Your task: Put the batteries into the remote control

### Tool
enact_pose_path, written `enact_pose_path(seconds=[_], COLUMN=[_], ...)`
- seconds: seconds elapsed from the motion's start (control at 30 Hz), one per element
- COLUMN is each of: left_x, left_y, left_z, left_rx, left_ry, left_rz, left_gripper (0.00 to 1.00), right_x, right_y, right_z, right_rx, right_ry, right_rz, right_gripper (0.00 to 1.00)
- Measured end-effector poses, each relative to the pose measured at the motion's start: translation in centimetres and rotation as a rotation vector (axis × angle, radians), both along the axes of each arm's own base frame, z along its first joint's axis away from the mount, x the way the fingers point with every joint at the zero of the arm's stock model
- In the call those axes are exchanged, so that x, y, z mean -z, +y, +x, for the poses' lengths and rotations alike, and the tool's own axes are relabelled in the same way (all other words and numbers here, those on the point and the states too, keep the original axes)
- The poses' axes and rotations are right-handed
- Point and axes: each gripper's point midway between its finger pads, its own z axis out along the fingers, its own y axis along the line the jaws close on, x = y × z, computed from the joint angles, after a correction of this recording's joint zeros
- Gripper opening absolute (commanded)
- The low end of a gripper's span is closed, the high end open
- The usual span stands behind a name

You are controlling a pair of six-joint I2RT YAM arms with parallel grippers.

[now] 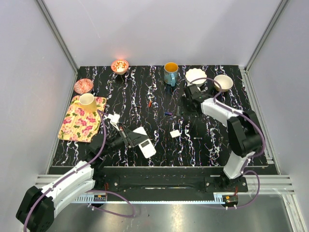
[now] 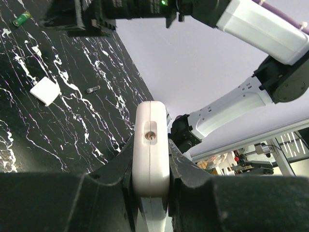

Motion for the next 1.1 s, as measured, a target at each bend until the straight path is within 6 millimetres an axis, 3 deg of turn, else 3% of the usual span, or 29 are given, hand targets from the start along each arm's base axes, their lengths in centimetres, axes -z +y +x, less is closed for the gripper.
enact_pose_path(seconds=[0.13,0.37,0.67,1.1], left_x=[0.2,0.6,1.4,2.3], left_y=[0.0,0.1,0.0,-0.1], left_z=[0.0,-0.1,0.0,0.3], left_rx=[0.0,-0.001,-0.001,-0.001], left_ry=[0.008,0.015,0.038,0.062], left_rz=[0.006,0.021,0.041,0.063], left_gripper=[0.0,0.0,0.0,0.0], right_x=[1.1,1.6,3.6,4.2], right_y=[1.2,1.4,1.6,1.9], right_z=[2.2,4.4,5.5,6.5], right_rx=[-0.126,-0.247,-0.314,-0.338], right_ry=[-0.004,-0.029,-0.005,-0.011], right_rz=[-0.07,-0.153,-0.203,-0.215], right_gripper=[0.88,0.81,0.8,0.68])
